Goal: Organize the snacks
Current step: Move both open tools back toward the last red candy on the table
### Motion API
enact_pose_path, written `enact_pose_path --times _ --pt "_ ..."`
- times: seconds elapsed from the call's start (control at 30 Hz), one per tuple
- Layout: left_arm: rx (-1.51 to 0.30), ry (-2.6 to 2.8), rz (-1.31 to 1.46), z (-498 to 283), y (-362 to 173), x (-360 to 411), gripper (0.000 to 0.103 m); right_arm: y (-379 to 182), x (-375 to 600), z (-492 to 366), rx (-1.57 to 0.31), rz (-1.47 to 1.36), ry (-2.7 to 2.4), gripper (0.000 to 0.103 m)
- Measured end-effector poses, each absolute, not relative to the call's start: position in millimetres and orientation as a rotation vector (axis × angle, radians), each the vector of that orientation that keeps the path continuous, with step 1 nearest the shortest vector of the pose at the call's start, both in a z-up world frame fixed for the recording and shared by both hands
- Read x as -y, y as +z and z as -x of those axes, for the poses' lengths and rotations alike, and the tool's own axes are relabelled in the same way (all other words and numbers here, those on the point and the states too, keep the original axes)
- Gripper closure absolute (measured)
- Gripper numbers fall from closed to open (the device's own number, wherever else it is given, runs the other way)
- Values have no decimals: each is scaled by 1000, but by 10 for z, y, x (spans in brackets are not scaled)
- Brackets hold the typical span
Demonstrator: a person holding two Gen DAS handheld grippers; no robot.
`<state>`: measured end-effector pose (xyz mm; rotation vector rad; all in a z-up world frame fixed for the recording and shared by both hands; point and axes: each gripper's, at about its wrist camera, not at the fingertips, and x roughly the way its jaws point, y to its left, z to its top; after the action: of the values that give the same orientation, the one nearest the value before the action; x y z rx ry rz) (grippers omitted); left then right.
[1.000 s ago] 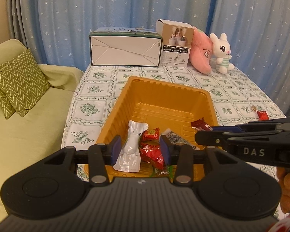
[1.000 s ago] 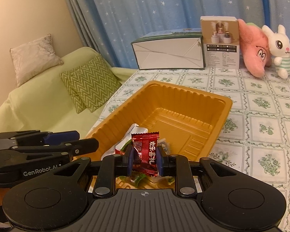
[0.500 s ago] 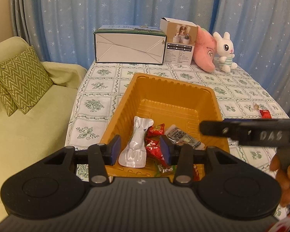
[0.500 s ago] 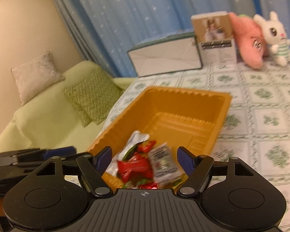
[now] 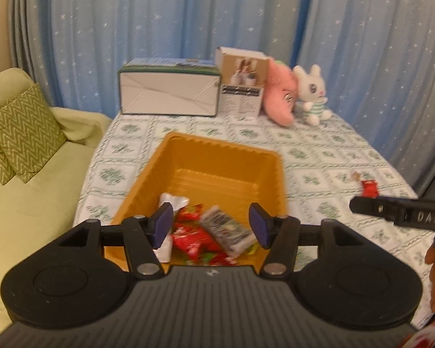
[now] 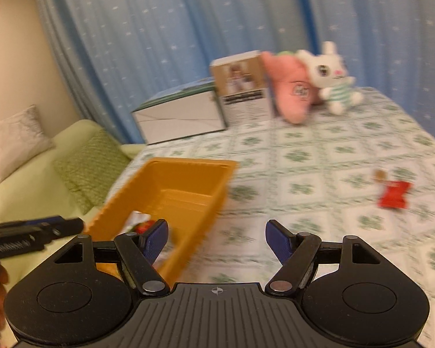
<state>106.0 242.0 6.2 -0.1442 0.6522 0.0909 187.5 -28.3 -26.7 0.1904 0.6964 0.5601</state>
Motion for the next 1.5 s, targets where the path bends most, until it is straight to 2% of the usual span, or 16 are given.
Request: enact_pose_path --times 0.57,0.8,1.13,1.5 --pt "-617 -63 138 -1156 192 -1449 21 -312 1437 -1638 -721 -235 336 29" --pt "-635 -128 114 -1295 141 -1059 18 -374 1677 -1651 -737 -237 280 29" --pt "-642 -156 68 -1606 84 -706 0 -478 1928 -1815 -742 -251 225 29" --pt "-643 -132 65 -2262 -115 -534 0 -646 1977 -2437 -715 -255 201 29"
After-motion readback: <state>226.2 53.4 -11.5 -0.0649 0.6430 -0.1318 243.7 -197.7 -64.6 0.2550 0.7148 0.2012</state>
